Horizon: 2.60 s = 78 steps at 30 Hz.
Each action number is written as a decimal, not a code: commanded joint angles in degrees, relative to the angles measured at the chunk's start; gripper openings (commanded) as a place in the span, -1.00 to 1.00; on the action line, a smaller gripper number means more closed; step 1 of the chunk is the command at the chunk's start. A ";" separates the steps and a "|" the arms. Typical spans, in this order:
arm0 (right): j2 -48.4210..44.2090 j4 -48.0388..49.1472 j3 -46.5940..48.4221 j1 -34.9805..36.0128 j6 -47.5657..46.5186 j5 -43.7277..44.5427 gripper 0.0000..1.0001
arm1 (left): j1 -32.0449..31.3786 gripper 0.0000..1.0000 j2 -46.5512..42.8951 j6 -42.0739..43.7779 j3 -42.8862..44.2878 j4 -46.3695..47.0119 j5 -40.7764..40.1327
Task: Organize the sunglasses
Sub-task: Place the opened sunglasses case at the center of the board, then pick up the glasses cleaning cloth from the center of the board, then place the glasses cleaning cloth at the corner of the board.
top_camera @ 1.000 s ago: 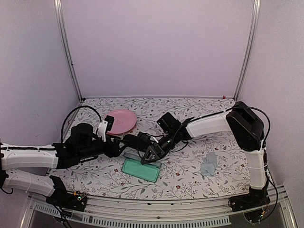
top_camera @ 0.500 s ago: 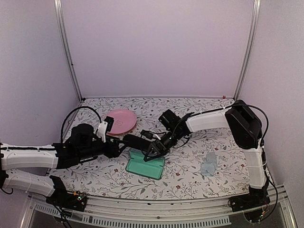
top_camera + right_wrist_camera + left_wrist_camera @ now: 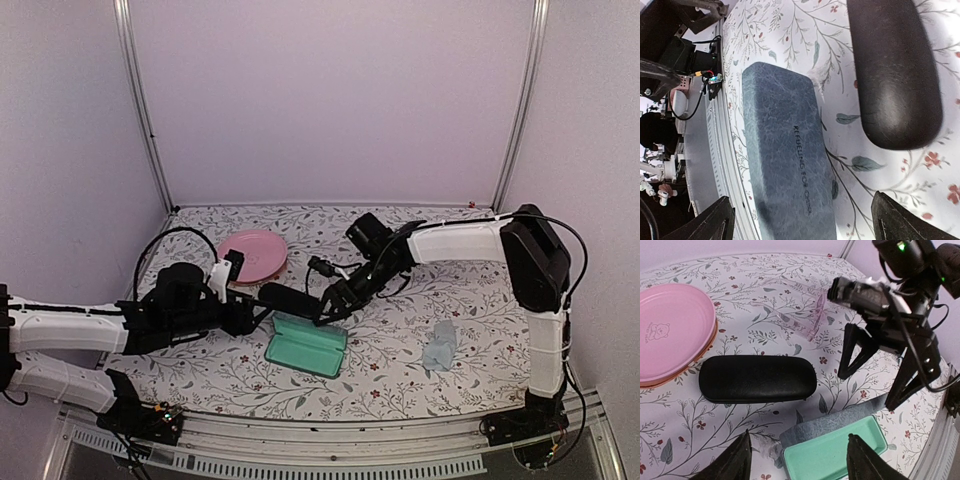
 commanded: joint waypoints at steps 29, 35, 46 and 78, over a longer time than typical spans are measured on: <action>-43.00 -3.60 -44.82 -4.50 27.44 39.93 0.01 | -0.34 0.43 6.65 1.80 6.13 0.55 -1.62; -40.25 -3.26 -44.57 -3.83 28.04 42.03 0.00 | -0.38 0.43 7.25 1.89 6.44 0.54 -1.42; -35.59 -2.93 -44.10 -2.05 28.61 44.39 -0.15 | -0.45 0.44 6.81 1.80 6.01 -0.10 -1.57; -32.83 2.50 -36.56 10.17 21.59 32.87 -1.00 | -0.43 0.45 6.70 2.54 7.68 -2.04 -0.88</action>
